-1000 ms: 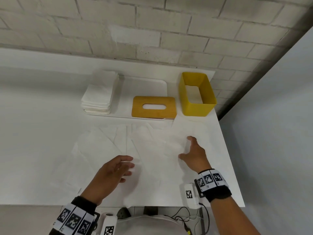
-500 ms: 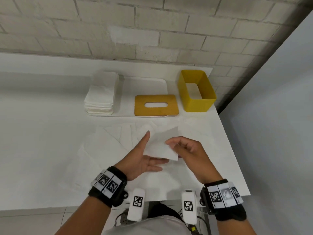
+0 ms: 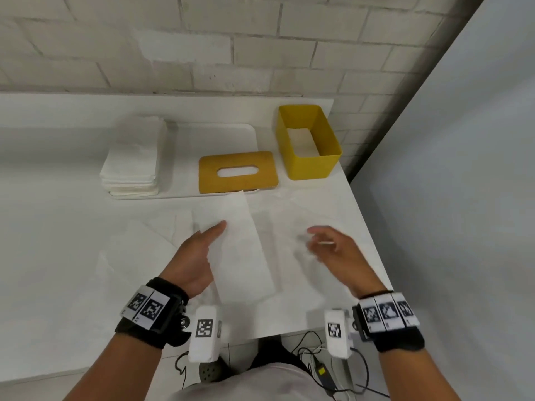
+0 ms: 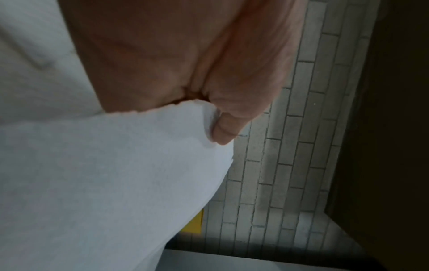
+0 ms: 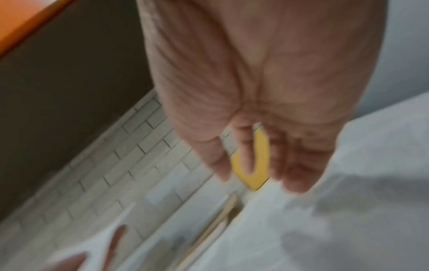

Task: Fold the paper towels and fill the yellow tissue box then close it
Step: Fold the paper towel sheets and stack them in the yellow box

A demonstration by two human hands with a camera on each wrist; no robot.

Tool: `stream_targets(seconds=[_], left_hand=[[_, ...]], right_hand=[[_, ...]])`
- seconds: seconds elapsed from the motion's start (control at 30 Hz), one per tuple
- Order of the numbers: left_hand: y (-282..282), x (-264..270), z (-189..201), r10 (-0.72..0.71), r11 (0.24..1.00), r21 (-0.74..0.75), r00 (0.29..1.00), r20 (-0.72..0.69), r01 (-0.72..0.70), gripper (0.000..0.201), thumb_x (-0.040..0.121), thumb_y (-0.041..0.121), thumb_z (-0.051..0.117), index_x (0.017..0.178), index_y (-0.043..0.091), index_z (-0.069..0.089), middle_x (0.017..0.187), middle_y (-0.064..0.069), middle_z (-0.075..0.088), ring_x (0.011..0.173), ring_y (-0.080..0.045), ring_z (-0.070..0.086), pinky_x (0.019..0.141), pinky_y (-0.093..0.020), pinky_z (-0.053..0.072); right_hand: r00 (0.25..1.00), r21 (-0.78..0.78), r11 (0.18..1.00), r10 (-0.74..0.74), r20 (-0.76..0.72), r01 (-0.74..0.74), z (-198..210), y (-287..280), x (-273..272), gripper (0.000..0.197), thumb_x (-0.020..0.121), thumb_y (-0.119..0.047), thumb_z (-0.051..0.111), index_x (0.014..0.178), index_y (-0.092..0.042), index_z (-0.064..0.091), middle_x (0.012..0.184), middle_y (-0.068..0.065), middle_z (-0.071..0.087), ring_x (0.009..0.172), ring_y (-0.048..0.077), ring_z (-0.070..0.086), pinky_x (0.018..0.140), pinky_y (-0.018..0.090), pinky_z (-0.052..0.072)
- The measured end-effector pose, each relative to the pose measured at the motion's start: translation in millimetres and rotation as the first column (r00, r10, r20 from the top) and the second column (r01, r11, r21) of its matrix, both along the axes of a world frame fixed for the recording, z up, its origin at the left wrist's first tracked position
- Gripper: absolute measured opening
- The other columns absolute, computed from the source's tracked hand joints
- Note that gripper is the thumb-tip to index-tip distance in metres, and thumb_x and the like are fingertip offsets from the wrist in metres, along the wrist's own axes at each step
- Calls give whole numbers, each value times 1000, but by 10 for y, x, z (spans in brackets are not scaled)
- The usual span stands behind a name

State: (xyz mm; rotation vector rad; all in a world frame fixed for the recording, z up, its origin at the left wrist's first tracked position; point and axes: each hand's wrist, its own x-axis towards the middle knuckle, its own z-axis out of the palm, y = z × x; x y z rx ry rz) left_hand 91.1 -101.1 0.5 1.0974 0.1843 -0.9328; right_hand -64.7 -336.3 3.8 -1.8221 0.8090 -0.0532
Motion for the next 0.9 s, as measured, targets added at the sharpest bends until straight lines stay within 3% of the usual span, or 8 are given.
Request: stream_targets(seconds=[0.1, 0.23, 0.37, 0.53, 0.63, 0.73, 0.83, 0.9], left_hand=[[-45, -36, 24, 9, 999, 48, 999, 36, -10, 33, 99, 29, 62, 129, 15, 69, 123, -7, 74, 110, -23, 72, 93, -41, 54], [-153, -107, 53, 25, 994, 109, 999, 36, -28, 31, 100, 33, 61, 125, 17, 70, 117, -5, 77, 104, -22, 74, 88, -40, 54], [-241, -132, 75, 32, 986, 164, 997, 67, -43, 27, 101, 32, 60, 118, 16, 72, 108, -4, 78, 93, -18, 75, 85, -38, 53], [-257, -138, 39, 65, 972, 217, 991, 118, -90, 26, 103, 31, 57, 118, 15, 71, 97, -1, 79, 83, -15, 75, 77, -35, 52], [-319, -147, 25, 100, 966, 226, 987, 129, -127, 26, 103, 31, 56, 118, 15, 70, 89, 1, 78, 77, -12, 74, 71, -33, 50], [-399, -151, 64, 126, 960, 231, 982, 143, -157, 31, 104, 33, 55, 123, 14, 69, 96, -1, 78, 84, -16, 73, 74, -34, 52], [-453, -118, 131, 168, 957, 210, 973, 160, -200, 33, 105, 34, 51, 126, 14, 66, 106, -5, 78, 93, -19, 75, 80, -37, 54], [-483, -102, 190, 177, 958, 197, 970, 166, -208, 34, 105, 35, 51, 128, 15, 66, 111, -6, 77, 100, -22, 73, 84, -40, 55]], right_hand=[[961, -234, 958, -210, -183, 165, -156, -468, 240, 45, 90, -32, 72, 132, -21, 57, 125, 6, 64, 116, 24, 63, 101, 34, 47], [928, -313, 950, -121, -353, 5, -290, -723, 551, 71, 84, -42, 76, 142, -15, 46, 137, 14, 54, 126, 32, 54, 102, 36, 45], [894, -413, 897, -49, -446, -157, -367, -719, 633, 59, 81, -42, 75, 130, -21, 50, 130, 8, 54, 122, 33, 53, 99, 42, 47], [859, -438, 854, 20, -512, -281, -383, -792, 620, 47, 83, -48, 70, 123, -25, 60, 120, -1, 65, 121, 29, 54, 101, 43, 36], [939, -281, 936, 114, -325, -212, -315, -844, 625, 32, 86, -38, 74, 113, -21, 66, 112, -2, 68, 111, 24, 62, 95, 36, 47], [999, 14, 999, 30, 15, -30, -159, -862, 607, 19, 89, -28, 75, 105, -19, 70, 104, -1, 76, 102, 21, 71, 94, 39, 56], [972, 315, 949, -90, 218, 17, 62, -847, 610, 17, 98, -17, 64, 114, -18, 72, 112, 2, 77, 108, 22, 72, 97, 44, 56], [946, 492, 870, -187, 266, 34, 239, -826, 641, 20, 102, -15, 57, 117, -16, 70, 115, 5, 76, 110, 23, 72, 91, 40, 57]])
